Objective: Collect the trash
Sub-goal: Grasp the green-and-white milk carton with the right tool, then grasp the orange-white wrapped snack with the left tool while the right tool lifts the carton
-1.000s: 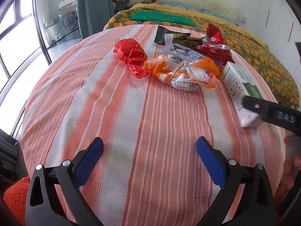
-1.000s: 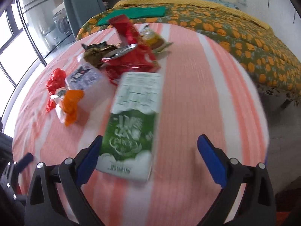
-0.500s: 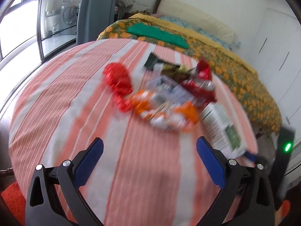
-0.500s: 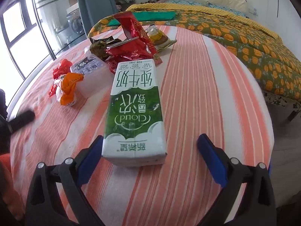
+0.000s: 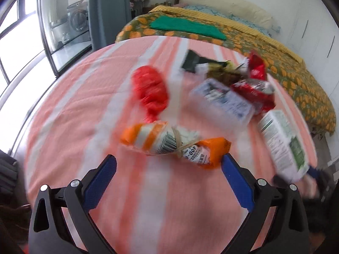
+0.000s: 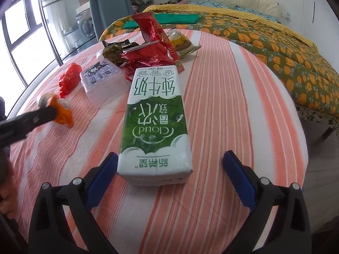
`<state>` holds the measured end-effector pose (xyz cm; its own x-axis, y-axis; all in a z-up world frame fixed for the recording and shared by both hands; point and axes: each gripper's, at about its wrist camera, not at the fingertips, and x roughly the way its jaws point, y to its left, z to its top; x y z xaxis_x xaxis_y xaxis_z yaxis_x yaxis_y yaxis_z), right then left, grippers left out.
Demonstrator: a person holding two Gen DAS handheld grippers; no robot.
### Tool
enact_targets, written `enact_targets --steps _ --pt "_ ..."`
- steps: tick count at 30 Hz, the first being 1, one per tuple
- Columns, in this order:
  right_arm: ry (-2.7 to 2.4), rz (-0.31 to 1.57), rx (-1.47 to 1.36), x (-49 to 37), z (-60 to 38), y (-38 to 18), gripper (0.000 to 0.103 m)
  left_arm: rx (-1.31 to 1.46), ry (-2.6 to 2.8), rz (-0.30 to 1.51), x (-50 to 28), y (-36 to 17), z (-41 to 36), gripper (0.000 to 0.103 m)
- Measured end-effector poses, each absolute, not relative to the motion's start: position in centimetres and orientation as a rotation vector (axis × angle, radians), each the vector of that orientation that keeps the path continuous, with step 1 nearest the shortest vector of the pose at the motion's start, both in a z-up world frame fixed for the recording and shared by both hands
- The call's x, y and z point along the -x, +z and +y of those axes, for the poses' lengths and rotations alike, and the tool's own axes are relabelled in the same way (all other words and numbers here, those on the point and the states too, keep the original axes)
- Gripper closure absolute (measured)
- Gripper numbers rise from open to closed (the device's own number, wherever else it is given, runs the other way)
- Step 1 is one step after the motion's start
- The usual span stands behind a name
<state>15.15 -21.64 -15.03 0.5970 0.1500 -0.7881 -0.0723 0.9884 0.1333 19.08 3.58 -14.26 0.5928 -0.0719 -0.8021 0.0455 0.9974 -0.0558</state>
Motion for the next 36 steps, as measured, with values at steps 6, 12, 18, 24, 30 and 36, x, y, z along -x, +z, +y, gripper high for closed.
enact_targets --steps 6,12,18,24,30,36 --pt "0.112 0.926 -0.059 -15.1 -21.1 -15.0 0.007 0.029 -0.069 0.932 -16.7 -14.1 7.1 0.005" --pt "0.109 0.926 -0.056 -15.0 -21.1 -15.1 0.007 -0.006 -0.134 0.855 -17.2 -12.6 4.9 0.005" --pt "0.097 0.923 -0.051 -14.8 -21.0 -15.0 0.007 -0.001 -0.237 0.847 -22.3 -12.9 5.5 0.005" --pt "0.087 0.915 -0.071 -14.7 -21.4 -15.0 0.007 -0.114 -0.654 0.957 -19.2 -13.7 4.1 0.005" --pt "0.097 0.92 -0.082 -14.8 -21.6 -15.0 0.007 -0.216 -0.711 0.902 -15.0 -12.2 4.2 0.005" --pt "0.142 0.927 -0.114 -15.0 -22.1 -15.0 0.005 -0.261 -0.57 0.841 -18.5 -12.1 4.1 0.005"
